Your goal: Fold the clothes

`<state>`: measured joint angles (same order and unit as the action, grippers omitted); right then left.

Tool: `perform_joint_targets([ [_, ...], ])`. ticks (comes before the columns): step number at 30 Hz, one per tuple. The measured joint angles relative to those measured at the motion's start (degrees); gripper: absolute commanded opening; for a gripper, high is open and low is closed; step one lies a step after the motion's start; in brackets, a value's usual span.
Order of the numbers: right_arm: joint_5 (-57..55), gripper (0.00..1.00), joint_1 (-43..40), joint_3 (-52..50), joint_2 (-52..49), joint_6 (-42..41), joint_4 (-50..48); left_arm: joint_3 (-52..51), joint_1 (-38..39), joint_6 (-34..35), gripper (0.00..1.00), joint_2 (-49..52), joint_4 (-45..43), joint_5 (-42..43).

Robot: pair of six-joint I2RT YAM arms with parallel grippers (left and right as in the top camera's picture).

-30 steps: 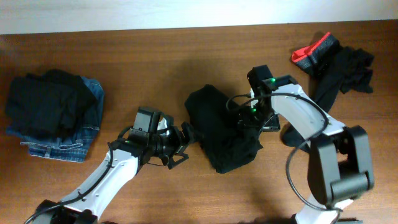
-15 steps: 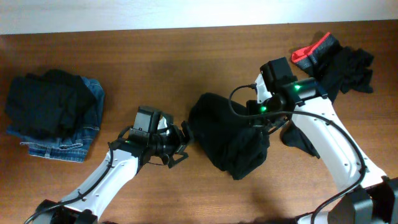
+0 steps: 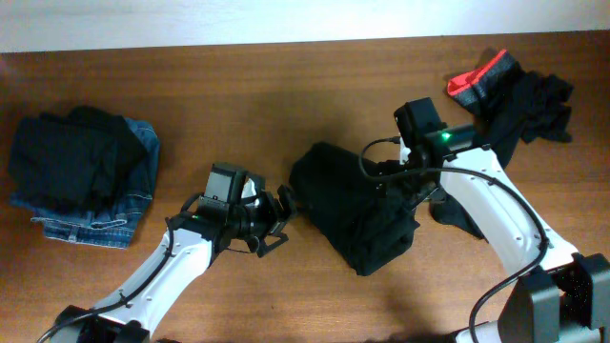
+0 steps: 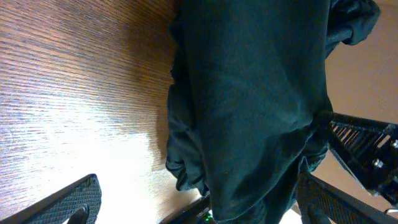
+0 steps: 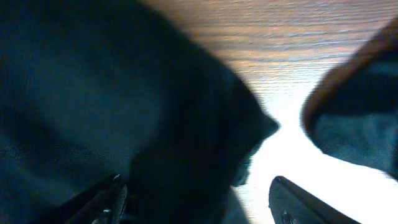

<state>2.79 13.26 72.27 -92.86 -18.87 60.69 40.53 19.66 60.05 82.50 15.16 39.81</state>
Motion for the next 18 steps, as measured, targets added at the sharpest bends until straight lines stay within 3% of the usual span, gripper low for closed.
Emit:
perform_joint_targets([
  [2,0.50,0.61,-1.05,0.07,0.02,0.63,0.00,0.00,0.00,0.00,0.99,0.00,-0.02,0.00],
  [3,1.36,0.52,-1.51,0.26,0.07,1.31,0.04,0.00,0.00,0.00,0.99,0.00,-0.02,0.00],
  [4,2.40,0.41,-1.84,0.50,0.26,1.92,0.09,0.00,0.00,0.00,0.99,0.00,-0.02,0.00],
  [5,3.69,0.23,-1.99,0.83,0.68,2.73,0.13,0.00,0.00,0.00,0.99,0.00,-0.02,0.00],
  [7,5.88,0.04,-1.99,1.18,2.12,3.37,0.17,0.00,0.00,0.00,0.99,0.00,-0.02,-0.02],
  [18,14.27,0.04,-1.79,1.90,8.15,4.33,2.32,0.00,0.00,0.00,0.99,0.00,-1.46,-0.22],
])
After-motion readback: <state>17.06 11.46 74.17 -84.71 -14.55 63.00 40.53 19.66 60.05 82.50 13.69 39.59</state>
